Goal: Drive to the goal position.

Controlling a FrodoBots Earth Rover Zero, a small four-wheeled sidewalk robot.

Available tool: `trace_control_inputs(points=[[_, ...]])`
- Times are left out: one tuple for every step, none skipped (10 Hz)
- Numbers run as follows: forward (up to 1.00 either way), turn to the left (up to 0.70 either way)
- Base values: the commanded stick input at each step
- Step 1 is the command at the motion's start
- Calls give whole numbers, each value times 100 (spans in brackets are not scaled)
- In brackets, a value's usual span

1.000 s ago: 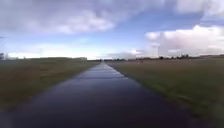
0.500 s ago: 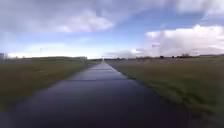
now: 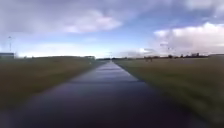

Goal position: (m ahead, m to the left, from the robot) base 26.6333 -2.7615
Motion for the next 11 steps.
trace_control_inputs(points=[[100, 40], [100, 40], [100, 40], [100, 0], [100, 0], [100, 0], [100, 0], [100, 0], [100, 0], [100, 0], [100, 0]])
